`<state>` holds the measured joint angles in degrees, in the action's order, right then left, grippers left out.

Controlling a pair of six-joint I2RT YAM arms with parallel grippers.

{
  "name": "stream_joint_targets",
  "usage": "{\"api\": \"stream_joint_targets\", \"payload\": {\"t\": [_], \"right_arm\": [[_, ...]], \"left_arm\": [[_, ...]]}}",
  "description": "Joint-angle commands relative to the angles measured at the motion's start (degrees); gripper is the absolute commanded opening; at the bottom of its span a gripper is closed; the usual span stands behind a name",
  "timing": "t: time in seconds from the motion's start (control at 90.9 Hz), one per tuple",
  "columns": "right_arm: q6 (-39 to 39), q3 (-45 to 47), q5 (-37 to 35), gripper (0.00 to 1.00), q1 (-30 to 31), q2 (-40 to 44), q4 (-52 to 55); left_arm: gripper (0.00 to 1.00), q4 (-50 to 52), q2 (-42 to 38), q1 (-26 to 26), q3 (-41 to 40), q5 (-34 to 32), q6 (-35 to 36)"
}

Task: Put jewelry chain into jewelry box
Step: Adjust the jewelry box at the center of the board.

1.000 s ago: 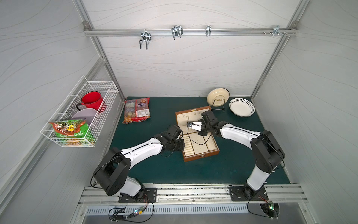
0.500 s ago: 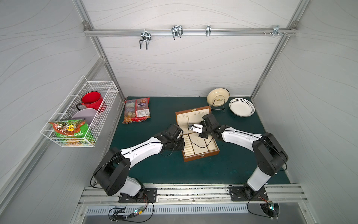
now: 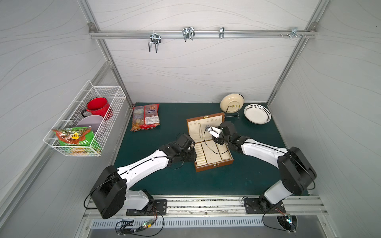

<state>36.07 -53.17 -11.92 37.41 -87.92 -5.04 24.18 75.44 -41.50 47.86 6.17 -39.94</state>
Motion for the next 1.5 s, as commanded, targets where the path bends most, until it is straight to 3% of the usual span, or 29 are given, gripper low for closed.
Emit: {"api": "stream_joint_targets", "payload": {"t": [0.0, 0.143, 0.253, 0.462, 0.561, 0.825, 1.178, 1.486], "right_arm": [[-16.8, 1.3, -0.9, 0.52, -0.7, 7.6, 10.2], [-32.4, 2.6, 0.3, 0.56, -1.8, 13.1, 21.9], [-40.1, 5.5, 1.1, 0.63, -2.8, 16.7, 27.7], [-52.3, 10.6, 4.1, 0.67, -5.1, 20.2, 32.2], [-55.8, 11.6, 4.4, 0.67, -5.9, 20.7, 33.3], [-63.9, 16.7, 14.4, 0.65, -5.6, 20.0, 27.4], [-69.5, 15.7, 11.1, 0.56, 4.9, 19.1, 26.4], [-74.1, 13.6, 7.8, 0.55, 13.3, 17.4, 25.8]], "left_arm": [[0.38, 2.8, -1.4, -0.1, -2.2, -2.3, -3.3], [0.43, 3.2, -0.2, -0.1, -1.7, -2.7, -3.6], [0.46, 3.1, 1.3, -0.1, -0.6, -2.4, -3.6], [0.47, 2.0, 5.5, 0.1, 2.2, -0.8, -3.9], [0.48, 1.4, 7.1, 0.2, 3.6, 0.1, -4.0], [0.50, 1.2, 10.0, 3.2, 5.2, 2.0, -3.5], [0.47, 4.4, 9.0, 6.7, 5.8, 0.7, -0.5], [0.44, 10.2, 4.6, 7.2, 7.4, -4.3, 3.1]]}}
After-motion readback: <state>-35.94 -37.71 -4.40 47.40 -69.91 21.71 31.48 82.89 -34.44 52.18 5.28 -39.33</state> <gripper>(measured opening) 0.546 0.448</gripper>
